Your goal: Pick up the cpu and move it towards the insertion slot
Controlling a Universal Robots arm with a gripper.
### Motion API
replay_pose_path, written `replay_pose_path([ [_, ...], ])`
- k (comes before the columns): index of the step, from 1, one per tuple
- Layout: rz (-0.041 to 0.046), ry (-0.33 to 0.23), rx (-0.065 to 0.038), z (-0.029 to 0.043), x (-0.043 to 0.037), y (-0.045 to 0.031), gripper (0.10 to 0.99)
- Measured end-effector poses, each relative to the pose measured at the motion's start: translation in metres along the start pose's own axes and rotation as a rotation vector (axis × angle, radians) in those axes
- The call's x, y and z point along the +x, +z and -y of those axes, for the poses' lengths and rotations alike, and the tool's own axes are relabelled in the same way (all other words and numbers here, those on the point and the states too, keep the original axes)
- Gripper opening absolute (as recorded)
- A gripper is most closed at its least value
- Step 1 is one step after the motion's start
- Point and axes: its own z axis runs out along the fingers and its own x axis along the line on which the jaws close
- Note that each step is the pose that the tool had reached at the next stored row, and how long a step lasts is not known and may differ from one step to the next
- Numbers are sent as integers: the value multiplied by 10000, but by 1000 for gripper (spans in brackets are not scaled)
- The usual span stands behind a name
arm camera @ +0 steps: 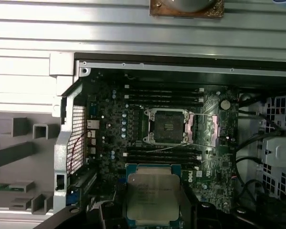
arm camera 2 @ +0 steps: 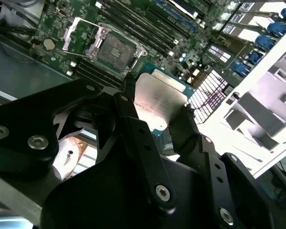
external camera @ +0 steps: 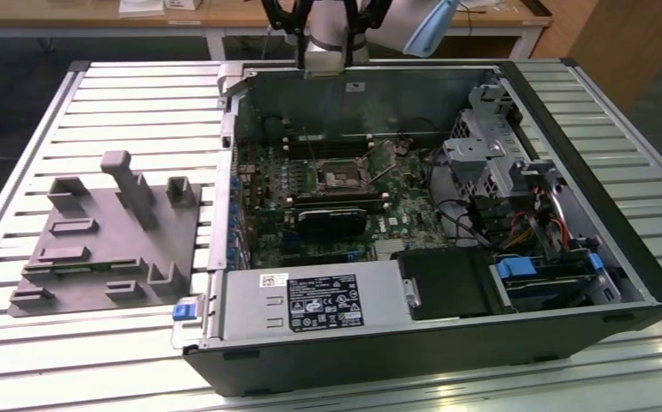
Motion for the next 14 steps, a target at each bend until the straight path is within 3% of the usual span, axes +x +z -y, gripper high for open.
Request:
replay_pose_path([
  [6, 0, -1, -1, -2, -83, 4, 533],
  [14, 1, 0, -1, -20, -130, 12, 533],
])
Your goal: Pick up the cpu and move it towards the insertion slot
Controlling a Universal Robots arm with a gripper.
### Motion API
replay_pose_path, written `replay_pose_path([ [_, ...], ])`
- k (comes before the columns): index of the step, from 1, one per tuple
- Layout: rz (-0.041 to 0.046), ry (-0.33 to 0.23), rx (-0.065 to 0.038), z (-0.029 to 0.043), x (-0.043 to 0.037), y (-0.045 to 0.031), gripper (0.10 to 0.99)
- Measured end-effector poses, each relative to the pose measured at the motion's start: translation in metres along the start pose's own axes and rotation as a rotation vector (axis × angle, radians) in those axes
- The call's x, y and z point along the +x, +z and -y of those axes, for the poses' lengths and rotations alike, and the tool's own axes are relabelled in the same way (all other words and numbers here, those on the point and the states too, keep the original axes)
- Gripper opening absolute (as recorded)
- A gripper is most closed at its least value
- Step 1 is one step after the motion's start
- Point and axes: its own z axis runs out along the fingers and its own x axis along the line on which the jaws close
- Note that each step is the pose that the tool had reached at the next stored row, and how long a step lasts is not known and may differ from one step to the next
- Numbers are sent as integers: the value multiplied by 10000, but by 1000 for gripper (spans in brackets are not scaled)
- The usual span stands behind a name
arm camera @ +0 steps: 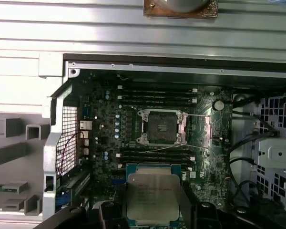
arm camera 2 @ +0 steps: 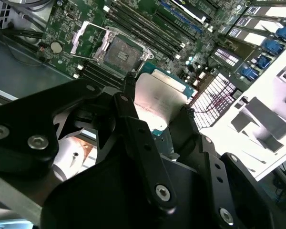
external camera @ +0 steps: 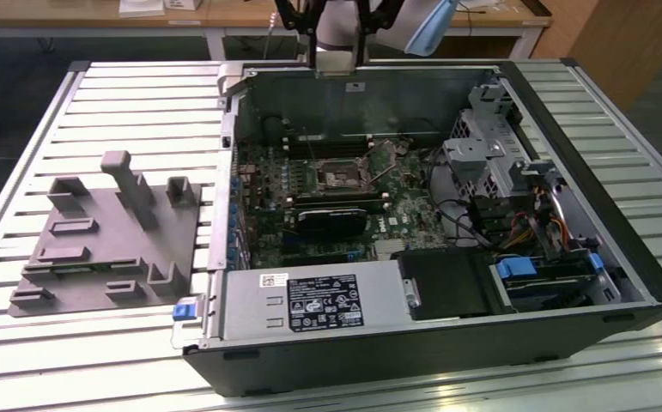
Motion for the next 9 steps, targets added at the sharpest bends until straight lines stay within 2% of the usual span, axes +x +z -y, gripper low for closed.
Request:
replay_pose_path([
  [4, 0, 0, 0, -45, -9, 4, 533],
  [9, 0, -1, 0, -184, -14, 24, 533],
])
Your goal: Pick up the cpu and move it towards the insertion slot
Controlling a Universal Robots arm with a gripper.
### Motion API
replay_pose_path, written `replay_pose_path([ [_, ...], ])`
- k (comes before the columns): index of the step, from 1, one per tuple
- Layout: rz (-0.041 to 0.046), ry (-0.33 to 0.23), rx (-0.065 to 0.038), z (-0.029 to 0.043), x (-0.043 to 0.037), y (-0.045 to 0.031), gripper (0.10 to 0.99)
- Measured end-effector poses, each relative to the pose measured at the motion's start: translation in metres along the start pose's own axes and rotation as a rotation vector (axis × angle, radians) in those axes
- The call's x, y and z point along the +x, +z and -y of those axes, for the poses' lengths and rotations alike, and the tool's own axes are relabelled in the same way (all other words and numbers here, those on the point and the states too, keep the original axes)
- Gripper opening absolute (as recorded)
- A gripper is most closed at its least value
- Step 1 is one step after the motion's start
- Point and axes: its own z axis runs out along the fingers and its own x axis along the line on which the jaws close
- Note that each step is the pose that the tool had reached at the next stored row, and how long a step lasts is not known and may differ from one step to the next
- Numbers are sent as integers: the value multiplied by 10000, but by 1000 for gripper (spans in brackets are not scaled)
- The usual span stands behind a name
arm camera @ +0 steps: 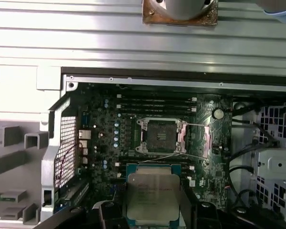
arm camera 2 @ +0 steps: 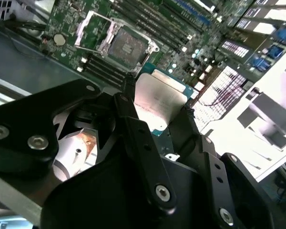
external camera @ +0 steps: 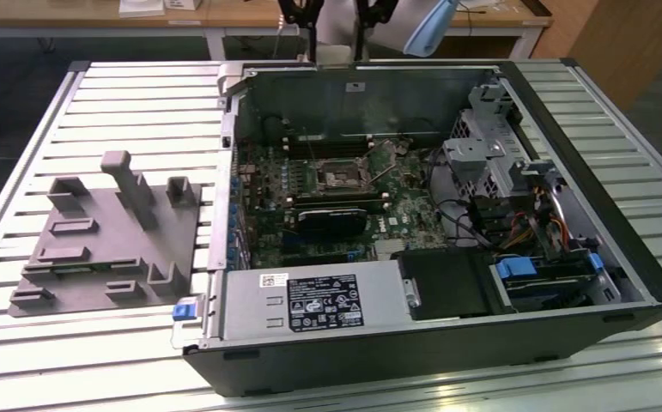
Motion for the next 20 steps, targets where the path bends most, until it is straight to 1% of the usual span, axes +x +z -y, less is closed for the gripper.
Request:
replay_pose_path([
  [4, 0, 2, 0, -100, -24, 24, 533],
  [8, 0, 2, 1, -175, -119, 49, 533],
  [12, 0, 0, 0, -220, -232, 67, 533],
  [16, 0, 1, 1, -243, -361, 80, 533],
  [20, 0, 0, -1, -272, -458, 94, 533],
])
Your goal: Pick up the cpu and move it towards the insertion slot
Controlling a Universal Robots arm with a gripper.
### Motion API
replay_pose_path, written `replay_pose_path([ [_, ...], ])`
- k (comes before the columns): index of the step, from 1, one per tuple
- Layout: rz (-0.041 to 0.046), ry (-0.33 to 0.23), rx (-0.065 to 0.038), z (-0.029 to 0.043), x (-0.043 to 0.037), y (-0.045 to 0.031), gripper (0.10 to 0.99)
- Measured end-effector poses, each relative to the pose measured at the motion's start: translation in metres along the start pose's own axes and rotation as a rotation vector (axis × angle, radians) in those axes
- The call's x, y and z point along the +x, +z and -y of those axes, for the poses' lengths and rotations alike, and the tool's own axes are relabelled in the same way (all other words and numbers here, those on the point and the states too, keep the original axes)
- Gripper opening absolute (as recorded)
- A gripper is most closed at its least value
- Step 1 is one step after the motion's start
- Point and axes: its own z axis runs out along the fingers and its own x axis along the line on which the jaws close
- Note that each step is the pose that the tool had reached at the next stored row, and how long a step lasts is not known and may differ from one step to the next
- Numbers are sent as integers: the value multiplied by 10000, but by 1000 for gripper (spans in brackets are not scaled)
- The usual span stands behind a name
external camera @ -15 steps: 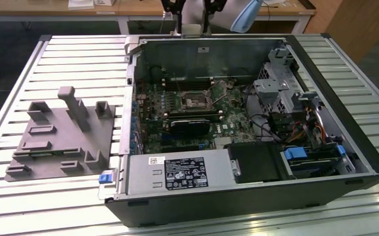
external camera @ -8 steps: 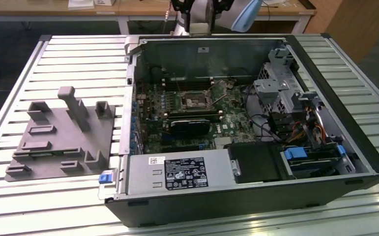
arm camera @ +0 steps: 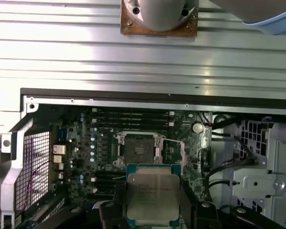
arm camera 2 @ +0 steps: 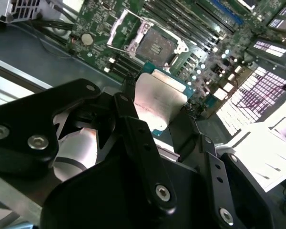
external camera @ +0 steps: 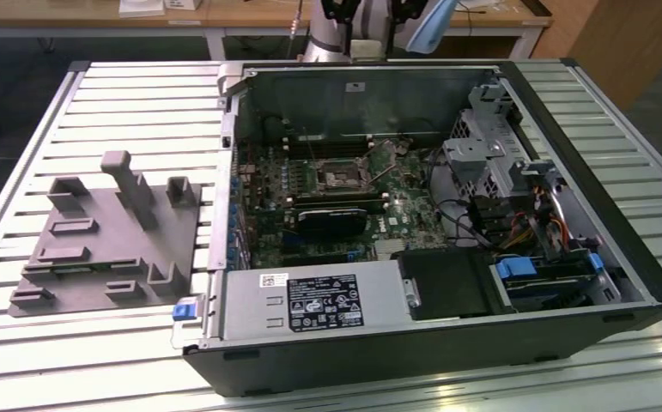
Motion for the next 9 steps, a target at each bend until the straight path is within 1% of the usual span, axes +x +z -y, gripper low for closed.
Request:
replay_pose_path([
  [2, 6, 0, -10, -5, -13, 6, 533],
  [9, 15, 1, -27, -6, -15, 10, 533],
])
